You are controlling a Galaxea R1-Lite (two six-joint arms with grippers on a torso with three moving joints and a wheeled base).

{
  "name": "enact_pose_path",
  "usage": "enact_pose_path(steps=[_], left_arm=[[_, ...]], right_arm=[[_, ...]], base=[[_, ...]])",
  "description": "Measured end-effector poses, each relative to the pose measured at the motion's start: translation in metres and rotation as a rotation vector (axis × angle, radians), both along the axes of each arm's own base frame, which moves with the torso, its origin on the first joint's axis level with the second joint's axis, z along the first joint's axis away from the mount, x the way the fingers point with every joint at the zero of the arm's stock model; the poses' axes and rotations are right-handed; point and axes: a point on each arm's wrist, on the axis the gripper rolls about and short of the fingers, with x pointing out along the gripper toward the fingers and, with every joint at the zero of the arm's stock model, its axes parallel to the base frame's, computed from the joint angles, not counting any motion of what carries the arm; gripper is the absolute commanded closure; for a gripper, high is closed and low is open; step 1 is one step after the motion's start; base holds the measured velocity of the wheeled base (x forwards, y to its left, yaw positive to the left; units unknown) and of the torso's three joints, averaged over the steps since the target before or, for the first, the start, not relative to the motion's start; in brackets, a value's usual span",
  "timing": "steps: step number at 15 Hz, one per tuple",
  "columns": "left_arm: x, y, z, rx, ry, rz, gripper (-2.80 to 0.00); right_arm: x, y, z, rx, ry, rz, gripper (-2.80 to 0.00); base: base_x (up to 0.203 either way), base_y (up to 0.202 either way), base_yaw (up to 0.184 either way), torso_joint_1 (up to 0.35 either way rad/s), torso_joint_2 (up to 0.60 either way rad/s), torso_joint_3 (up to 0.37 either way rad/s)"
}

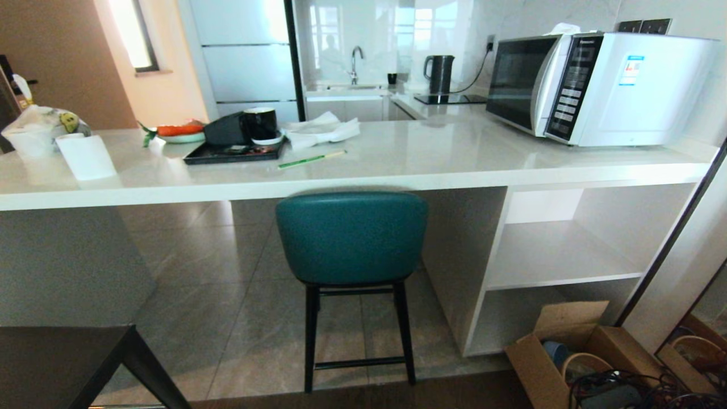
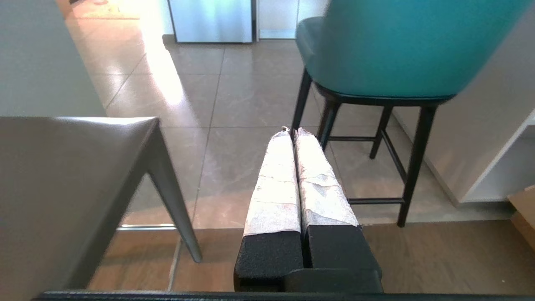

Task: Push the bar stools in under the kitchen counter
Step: Pull the blue chair out from under the dining table

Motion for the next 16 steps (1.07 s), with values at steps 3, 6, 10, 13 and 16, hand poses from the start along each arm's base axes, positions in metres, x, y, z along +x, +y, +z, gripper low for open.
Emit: enact_pose_path(steps=[3, 6, 10, 13, 16], left_arm=[[0.0, 0.0, 0.0, 0.0, 0.0, -0.001, 0.0], [0.0, 0.0, 0.0, -0.002, 0.0, 0.0, 0.0], [0.0, 0.0, 0.0, -0.002, 0.0, 0.0, 0.0], [0.0, 0.0, -0.0001, -0.001, 0.0, -0.001, 0.0], [0.0, 0.0, -0.0001, -0.002, 0.0, -0.001, 0.0]], right_arm=[[0.0, 0.0, 0.0, 0.0, 0.0, 0.0, 0.0], [0.0, 0.0, 0.0, 0.001, 0.0, 0.001, 0.0], [0.0, 0.0, 0.0001, 0.001, -0.001, 0.001, 0.0], [0.0, 0.0, 0.0, 0.0, 0.0, 0.0, 0.0], [0.0, 0.0, 0.0001, 0.001, -0.001, 0.0, 0.0]], base=[[0.0, 0.0, 0.0, 0.0, 0.0, 0.0], [0.0, 0.0, 0.0, 0.0, 0.0, 0.0], [0.081, 0.0, 0.001, 0.0, 0.0, 0.003], [0.198, 0.0, 0.003, 0.004, 0.0, -0.001], [0.197, 0.0, 0.003, 0.004, 0.0, 0.0]])
